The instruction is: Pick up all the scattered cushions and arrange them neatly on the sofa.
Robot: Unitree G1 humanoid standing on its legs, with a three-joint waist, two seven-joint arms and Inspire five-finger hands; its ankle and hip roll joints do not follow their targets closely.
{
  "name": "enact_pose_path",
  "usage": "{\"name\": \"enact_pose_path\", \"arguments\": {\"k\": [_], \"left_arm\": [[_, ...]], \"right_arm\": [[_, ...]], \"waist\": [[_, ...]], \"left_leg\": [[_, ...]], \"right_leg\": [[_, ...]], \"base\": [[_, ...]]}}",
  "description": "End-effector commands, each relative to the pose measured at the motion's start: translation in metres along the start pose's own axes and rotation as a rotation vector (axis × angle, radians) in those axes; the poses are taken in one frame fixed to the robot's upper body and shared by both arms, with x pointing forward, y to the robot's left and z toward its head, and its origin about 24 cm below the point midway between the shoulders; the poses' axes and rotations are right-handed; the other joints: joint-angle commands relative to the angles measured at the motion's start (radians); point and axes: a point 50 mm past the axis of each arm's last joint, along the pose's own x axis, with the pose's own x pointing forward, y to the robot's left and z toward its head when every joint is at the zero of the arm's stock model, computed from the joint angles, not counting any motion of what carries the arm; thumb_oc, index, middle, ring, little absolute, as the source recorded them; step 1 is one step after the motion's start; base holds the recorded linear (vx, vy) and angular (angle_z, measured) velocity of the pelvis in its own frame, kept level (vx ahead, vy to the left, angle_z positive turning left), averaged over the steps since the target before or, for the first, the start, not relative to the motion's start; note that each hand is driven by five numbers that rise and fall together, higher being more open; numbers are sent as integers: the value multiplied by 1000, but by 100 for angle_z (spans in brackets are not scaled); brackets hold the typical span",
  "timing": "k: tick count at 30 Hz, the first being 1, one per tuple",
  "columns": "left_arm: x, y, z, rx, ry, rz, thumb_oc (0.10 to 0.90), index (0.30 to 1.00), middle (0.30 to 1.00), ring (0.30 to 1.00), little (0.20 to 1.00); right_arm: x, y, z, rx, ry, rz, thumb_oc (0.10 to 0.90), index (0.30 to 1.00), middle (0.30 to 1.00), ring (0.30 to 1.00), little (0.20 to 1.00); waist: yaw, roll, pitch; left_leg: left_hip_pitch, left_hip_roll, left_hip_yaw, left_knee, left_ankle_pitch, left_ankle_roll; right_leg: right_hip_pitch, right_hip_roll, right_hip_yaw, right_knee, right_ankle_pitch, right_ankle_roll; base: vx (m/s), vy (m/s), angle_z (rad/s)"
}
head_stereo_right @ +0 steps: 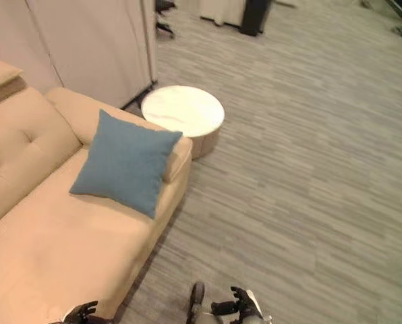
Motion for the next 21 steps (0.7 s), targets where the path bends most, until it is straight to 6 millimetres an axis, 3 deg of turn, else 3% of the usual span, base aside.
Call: {"name": "enact_pose_path", "arguments": {"k": [1, 2, 3, 6, 9, 10, 11, 12, 16, 18, 21], "left_arm": [[4, 2, 32, 12, -117, 3, 800, 900, 900, 900, 900], [4, -1, 40, 20, -141, -8, 800, 900, 900, 900, 900], [5, -1, 42, 21, -148, -8, 800, 900, 900, 900, 900], [5, -1, 45, 22, -154, -8, 800, 900, 900, 900, 900], [5, -3, 42, 32, -146, -18, 800, 900, 900, 900, 900], [4, -4, 41, 37, -141, -22, 800, 900, 900, 900, 900], [4, -3, 38, 52, -134, -24, 800, 900, 900, 900, 900], [4, -2, 35, 46, -126, -22, 800, 900, 900, 900, 900], [4, 4, 31, 37, -112, -2, 800, 900, 900, 900, 900], [3, 12, 27, 5, -101, 20, 800, 900, 900, 900, 900], [4, 18, 30, -11, -107, 41, 800, 900, 900, 900, 900]], "right_arm": [[4, -29, 13, 17, -55, -88, 800, 900, 900, 900, 900], [4, -32, 17, 36, -67, -102, 800, 900, 900, 900, 900], [4, -33, 17, 43, -70, -108, 800, 900, 900, 900, 900], [4, -34, 16, 58, -62, -111, 800, 900, 900, 900, 900], [3, -35, 12, 63, -52, -118, 800, 900, 900, 900, 900], [3, -35, 10, 60, -47, -117, 800, 900, 900, 900, 900], [2, -35, 5, 51, -33, -123, 800, 900, 900, 900, 900], [2, -34, 5, 52, -33, -117, 800, 900, 900, 900, 900], [2, -28, 7, 41, -43, -96, 800, 900, 900, 900, 900], [3, -24, 12, 4, -62, -72, 800, 900, 900, 900, 900], [4, -26, 22, -5, -87, -74, 800, 900, 900, 900, 900]], "waist": [[-6, -11, 18], [2, -21, 45], [5, -30, 55], [4, -36, 59], [8, -43, 51], [8, -39, 45], [14, -20, 36], [22, -18, 34], [24, -30, 20], [51, -28, 4], [41, -15, 17]], "left_leg": [[-182, 42, 25, 188, 12, -48], [-279, 51, 48, 343, 46, -48], [-312, 50, 64, 393, 56, -45], [-350, 64, 101, 393, 34, -35], [-387, 13, 128, 270, 6, -24], [-395, 8, 147, 215, 25, -26], [-413, 23, 195, 95, 103, -35], [-379, 24, 196, 51, 100, -32], [-358, 8, 158, 54, 102, -27], [-296, 6, 144, 7, 83, 4], [-262, 11, 126, -6, 79, 27]], "right_leg": [[89, 0, -9, -1, -111, 89], [121, 4, -19, -21, -120, 66], [135, 5, -21, -27, -127, 58], [160, 4, -40, -37, -148, 53], [196, 12, -50, -63, -162, 66], [202, 19, -51, -68, -168, 69], [223, 50, -53, -74, -190, 69], [232, 55, -41, -67, -199, 69], [227, 45, -44, -4, -215, 76], [201, 8, -66, 128, -217, 113], [123, -14, -50, 299, -168, 144]], "base": [[68, -135, 37], [100, -178, 29], [120, -173, 33], [125, -54, 17], [189, -2, 32], [281, 59, 14], [275, 86, 8], [280, 98, 8], [168, 73, -13], [169, 103, 0], [51, 69, -13]]}}
